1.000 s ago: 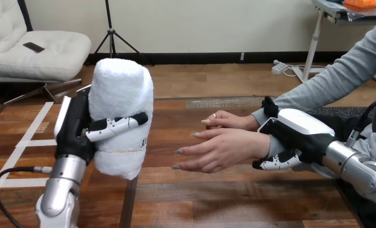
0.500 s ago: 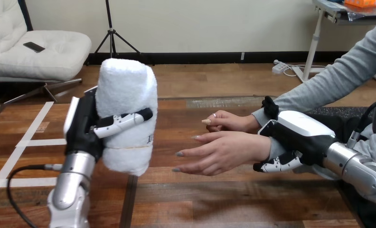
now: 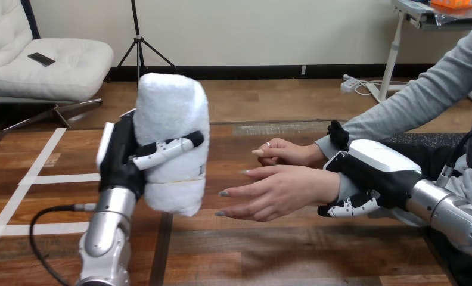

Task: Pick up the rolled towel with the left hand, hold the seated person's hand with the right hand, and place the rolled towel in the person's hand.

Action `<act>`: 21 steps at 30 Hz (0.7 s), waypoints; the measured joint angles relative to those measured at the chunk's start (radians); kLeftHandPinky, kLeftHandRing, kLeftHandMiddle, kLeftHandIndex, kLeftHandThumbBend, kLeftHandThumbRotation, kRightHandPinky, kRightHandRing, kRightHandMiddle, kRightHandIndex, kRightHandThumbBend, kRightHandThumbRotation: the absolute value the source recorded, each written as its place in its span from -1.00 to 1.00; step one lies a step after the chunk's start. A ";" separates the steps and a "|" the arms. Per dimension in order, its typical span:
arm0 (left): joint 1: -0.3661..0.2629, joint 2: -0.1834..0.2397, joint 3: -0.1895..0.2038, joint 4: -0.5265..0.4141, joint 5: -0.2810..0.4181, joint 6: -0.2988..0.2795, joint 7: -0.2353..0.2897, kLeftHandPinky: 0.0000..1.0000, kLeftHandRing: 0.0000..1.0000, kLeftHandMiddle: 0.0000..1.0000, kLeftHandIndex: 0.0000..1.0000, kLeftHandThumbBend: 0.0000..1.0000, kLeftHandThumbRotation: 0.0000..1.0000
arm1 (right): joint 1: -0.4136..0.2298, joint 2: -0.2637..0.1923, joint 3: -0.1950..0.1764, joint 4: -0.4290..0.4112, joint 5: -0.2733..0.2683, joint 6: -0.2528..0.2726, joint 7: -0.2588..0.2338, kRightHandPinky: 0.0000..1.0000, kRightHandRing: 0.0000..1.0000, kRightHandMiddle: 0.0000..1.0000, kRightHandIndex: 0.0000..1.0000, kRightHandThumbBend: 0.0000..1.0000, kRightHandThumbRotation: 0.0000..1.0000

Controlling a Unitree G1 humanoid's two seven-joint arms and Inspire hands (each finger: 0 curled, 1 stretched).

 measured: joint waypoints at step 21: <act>-0.060 -0.040 0.001 0.036 0.004 -0.001 0.003 -0.37 -0.31 -0.20 -0.19 0.30 -1.00 | 0.004 0.000 -0.021 -0.021 0.018 -0.015 0.005 -0.65 -0.57 -0.46 -0.46 0.00 -0.69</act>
